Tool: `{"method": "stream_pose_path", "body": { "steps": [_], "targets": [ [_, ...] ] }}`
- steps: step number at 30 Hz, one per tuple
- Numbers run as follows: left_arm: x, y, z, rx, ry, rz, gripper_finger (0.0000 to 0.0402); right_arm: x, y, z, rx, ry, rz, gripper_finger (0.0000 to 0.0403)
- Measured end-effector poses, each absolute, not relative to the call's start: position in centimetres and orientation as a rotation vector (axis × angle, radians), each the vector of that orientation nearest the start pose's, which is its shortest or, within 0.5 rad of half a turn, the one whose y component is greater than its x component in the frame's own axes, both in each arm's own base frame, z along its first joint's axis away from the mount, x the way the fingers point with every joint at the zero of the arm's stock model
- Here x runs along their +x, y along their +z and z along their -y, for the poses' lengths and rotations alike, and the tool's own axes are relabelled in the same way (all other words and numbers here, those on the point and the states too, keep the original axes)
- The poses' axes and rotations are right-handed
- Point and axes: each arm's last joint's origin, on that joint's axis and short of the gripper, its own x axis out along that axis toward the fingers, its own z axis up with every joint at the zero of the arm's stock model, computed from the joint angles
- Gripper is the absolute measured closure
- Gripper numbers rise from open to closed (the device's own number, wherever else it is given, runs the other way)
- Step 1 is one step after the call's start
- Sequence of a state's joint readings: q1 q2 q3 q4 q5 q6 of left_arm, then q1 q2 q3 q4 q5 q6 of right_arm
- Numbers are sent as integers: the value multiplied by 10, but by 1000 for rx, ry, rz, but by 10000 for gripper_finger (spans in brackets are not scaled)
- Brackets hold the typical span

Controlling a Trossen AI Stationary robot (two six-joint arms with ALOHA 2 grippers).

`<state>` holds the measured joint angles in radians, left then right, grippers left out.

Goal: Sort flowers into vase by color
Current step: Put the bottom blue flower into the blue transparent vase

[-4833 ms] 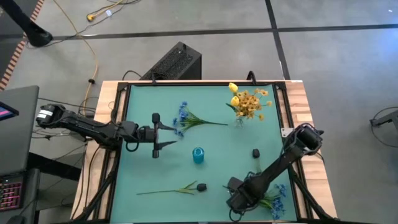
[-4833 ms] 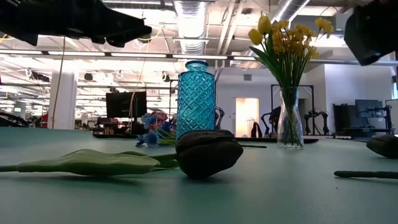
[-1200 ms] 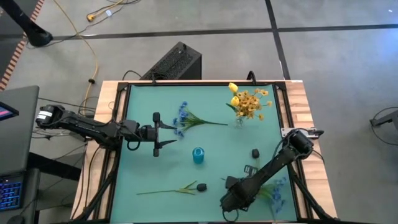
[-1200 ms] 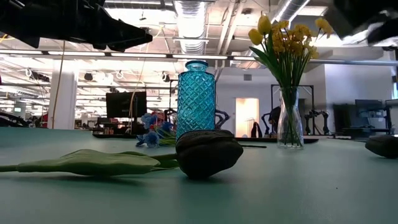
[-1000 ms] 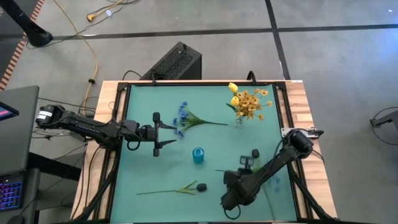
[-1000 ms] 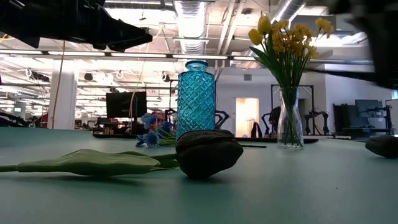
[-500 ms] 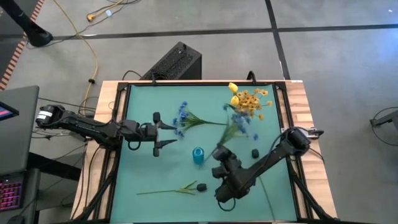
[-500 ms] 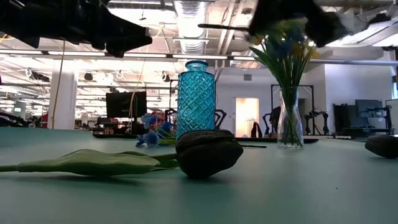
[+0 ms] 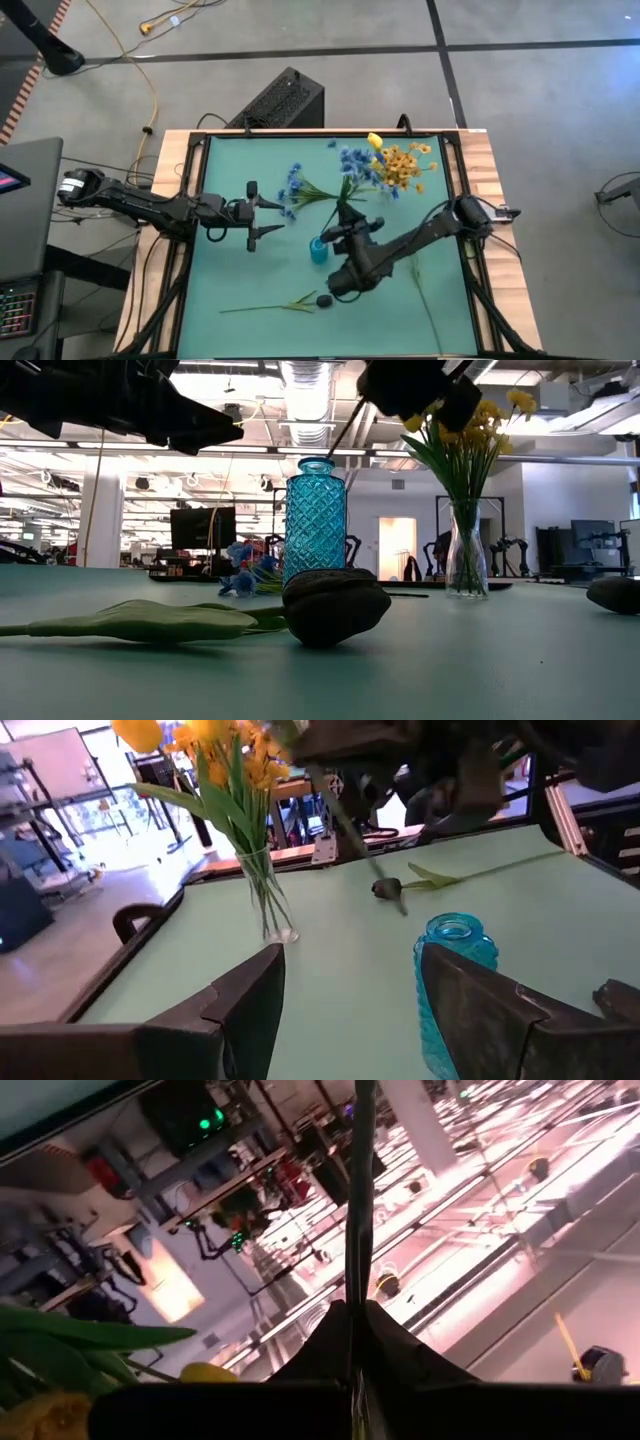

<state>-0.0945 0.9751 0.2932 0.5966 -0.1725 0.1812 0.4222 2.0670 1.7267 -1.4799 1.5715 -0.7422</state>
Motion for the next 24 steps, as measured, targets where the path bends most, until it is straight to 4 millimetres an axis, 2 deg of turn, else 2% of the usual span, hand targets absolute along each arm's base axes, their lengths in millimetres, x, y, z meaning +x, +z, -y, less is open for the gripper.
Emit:
{"method": "stream_pose_path", "body": {
  "steps": [7, 10, 13, 18, 24],
  "targets": [
    [195, 207, 13, 250, 69, -88, 178, 356, 245, -135, -2216, -417, -1410, 373],
    [196, 212, 10, 145, 62, -24, 178, 354, 245, -141, -2235, -405, -1394, 373],
    [203, 220, 5, -24, -23, 20, 178, 353, 245, -143, -2238, -403, -1388, 373],
    [227, 219, 1, -145, -57, -33, 178, 356, 245, -135, -2227, -408, -1415, 373],
    [272, 230, -3, -157, -74, -50, 178, 358, 245, -131, -2228, -405, -1433, 373]
  ]
}}
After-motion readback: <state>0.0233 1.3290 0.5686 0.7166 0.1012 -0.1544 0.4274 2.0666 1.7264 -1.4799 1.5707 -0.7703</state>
